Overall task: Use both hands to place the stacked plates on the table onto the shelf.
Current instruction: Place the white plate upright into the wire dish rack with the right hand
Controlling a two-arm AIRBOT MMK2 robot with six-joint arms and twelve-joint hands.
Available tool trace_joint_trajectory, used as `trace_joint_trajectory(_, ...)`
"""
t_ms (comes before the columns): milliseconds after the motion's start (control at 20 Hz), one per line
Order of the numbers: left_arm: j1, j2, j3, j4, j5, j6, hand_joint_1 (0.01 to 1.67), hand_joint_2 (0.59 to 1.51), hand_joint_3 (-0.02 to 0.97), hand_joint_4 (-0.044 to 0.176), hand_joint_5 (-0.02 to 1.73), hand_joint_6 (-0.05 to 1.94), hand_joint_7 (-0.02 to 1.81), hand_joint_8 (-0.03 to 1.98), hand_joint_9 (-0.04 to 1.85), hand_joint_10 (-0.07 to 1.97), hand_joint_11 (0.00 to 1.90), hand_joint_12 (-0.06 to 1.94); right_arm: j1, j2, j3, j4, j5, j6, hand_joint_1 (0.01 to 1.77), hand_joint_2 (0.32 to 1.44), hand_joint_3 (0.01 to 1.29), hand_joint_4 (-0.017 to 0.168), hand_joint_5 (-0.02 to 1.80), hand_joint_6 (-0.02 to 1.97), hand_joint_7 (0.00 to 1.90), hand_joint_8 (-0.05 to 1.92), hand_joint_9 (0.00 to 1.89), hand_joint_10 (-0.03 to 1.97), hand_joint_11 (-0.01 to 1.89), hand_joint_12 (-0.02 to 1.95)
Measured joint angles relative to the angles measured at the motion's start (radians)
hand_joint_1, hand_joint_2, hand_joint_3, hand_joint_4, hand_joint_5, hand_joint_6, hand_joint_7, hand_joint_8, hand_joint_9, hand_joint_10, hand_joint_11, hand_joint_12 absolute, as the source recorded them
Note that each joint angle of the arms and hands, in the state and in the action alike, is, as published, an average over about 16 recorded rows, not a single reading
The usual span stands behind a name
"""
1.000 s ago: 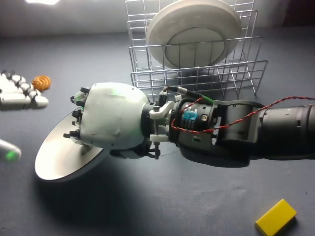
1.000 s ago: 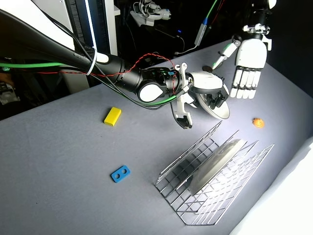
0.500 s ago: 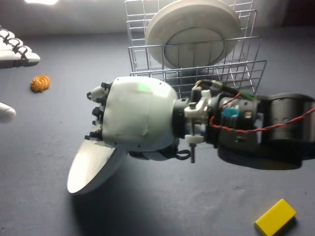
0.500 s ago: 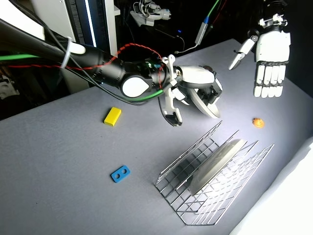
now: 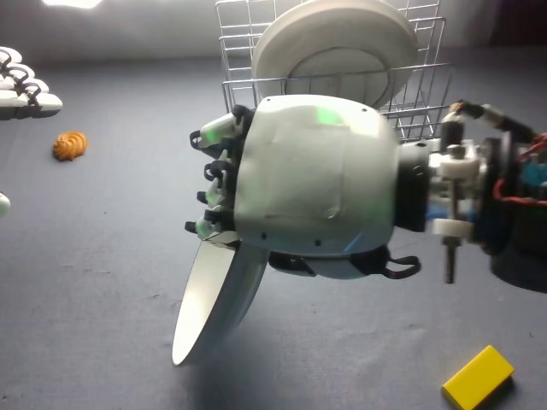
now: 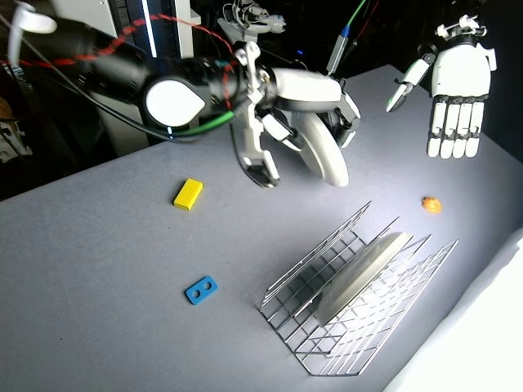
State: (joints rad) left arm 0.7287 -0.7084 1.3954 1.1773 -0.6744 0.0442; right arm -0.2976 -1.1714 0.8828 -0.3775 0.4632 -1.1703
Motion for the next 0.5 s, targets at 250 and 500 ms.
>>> trace_joint_trajectory(250,-0.002,0.002,0.025,0.070,-0.075,0.010,0.02,1.118,0.011,0.003,0.07,0.02,0.10,0.00,0.07,0.01,0.03,0.06,0.062,0.099,-0.071,-0.003,-0.026,0.144,1.19,0.99,0.01,0.012,0.96,0.96,1.07,0.91,1.07,0.50,0.63,1.40)
trace_joint_trajectory(500,-0.003,0.001,0.044,0.157,-0.175,0.013,0.02,1.118,0.011,0.003,0.07,0.02,0.09,0.00,0.06,0.01,0.02,0.07,0.136,0.149,-0.075,0.000,-0.061,0.345,1.19,0.99,0.01,0.010,0.96,0.95,1.07,0.91,1.05,0.53,0.62,1.42)
